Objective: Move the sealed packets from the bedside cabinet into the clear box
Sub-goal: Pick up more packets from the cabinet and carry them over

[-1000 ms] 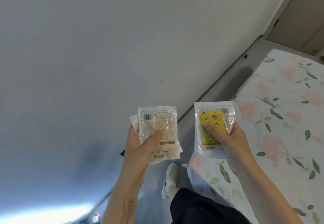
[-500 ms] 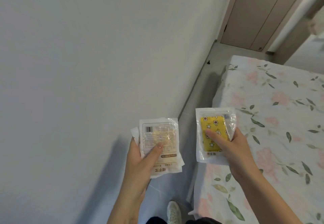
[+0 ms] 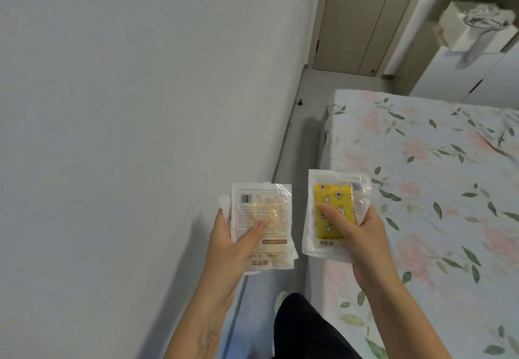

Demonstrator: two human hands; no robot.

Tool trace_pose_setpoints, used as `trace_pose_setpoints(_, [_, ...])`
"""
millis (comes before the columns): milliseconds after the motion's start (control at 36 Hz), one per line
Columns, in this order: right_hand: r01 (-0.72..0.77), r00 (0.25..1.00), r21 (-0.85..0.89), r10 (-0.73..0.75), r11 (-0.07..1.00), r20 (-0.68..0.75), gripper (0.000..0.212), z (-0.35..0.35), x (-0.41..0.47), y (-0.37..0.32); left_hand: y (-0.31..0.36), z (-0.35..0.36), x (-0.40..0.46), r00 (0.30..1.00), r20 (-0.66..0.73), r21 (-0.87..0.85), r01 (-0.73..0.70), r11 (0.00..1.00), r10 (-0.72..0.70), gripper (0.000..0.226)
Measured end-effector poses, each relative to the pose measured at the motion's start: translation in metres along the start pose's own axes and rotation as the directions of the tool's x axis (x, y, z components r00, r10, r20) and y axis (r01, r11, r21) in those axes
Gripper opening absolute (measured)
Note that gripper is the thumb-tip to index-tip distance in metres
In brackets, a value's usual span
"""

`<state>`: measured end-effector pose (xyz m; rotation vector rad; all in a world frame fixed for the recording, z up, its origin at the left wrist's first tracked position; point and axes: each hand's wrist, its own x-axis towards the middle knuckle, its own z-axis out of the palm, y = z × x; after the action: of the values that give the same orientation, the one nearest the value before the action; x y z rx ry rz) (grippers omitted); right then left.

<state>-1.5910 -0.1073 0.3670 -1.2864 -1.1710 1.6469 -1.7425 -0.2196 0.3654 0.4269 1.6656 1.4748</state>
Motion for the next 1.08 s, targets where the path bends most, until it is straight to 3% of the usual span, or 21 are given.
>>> trace_pose_setpoints(139, [-0.003,0.998,0.032,0.006,0.999,-0.067,0.032,-0.003,0.062,-0.011,0.013,0.026,0.06,1.0,0.02,-0.007,-0.002,1.0,0.002,0.03])
trace_pose_setpoints(639, [-0.008,0.996,-0.026,0.005,1.0,-0.089,0.03,-0.062,0.337,-0.122,0.117,0.215,0.322,0.996,0.063,-0.013,-0.068,0.998,0.068,0.031])
trace_pose_setpoints(1083, [-0.068,0.987,0.022,0.07,0.997,-0.146,0.03,-0.064,0.55,-0.171,0.167,0.308,0.532,0.997,0.069,0.001,0.018,1.0,-0.018,0.034])
